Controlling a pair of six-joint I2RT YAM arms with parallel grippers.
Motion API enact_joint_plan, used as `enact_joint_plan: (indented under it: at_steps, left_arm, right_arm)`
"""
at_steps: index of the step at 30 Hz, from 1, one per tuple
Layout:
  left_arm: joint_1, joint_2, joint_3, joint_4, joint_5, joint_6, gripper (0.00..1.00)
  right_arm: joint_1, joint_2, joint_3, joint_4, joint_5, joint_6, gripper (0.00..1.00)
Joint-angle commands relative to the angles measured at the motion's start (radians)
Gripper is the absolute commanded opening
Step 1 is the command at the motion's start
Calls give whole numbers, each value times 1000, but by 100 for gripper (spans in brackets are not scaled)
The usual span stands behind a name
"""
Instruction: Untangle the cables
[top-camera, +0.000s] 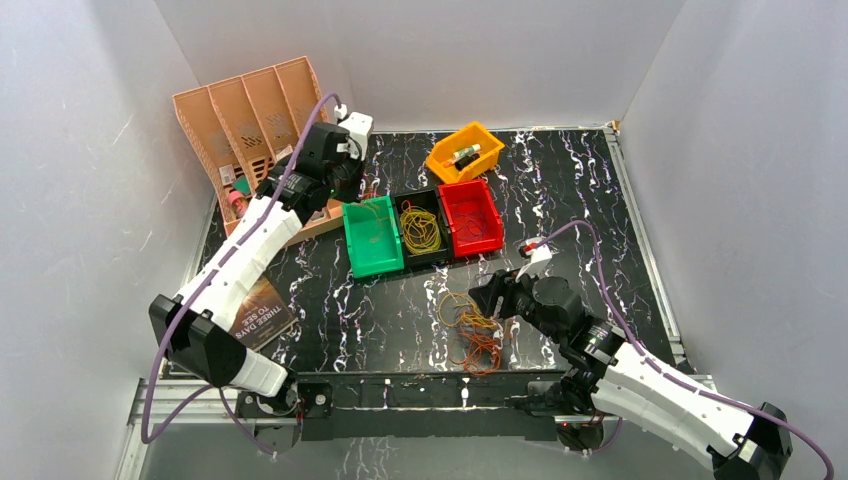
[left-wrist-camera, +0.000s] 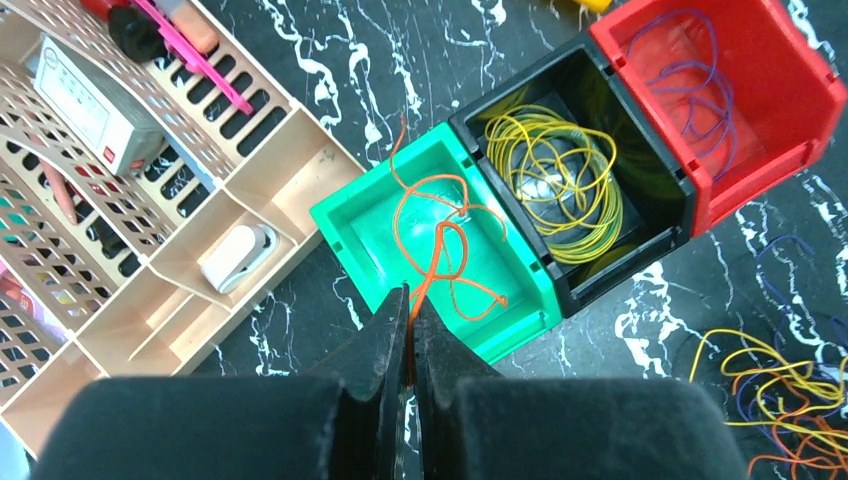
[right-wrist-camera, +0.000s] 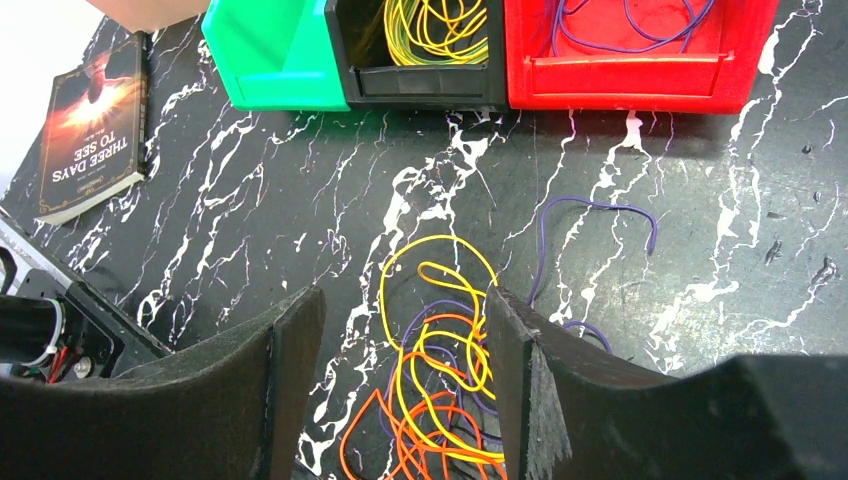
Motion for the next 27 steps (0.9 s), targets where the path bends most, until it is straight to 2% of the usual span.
enact_joint_plan:
  at_steps: [1, 15, 27]
  left_arm:
    - [4, -2, -52, 14, -8, 23, 0]
    - [4, 58, -164, 57, -16, 22, 0]
    - [12, 317, -46, 55, -15, -6, 0]
  right_arm:
    - [5, 1, 15, 45, 9, 3, 68]
    - [5, 9, 11, 54, -3, 15, 69]
    - [5, -2, 13, 50, -6, 16, 69]
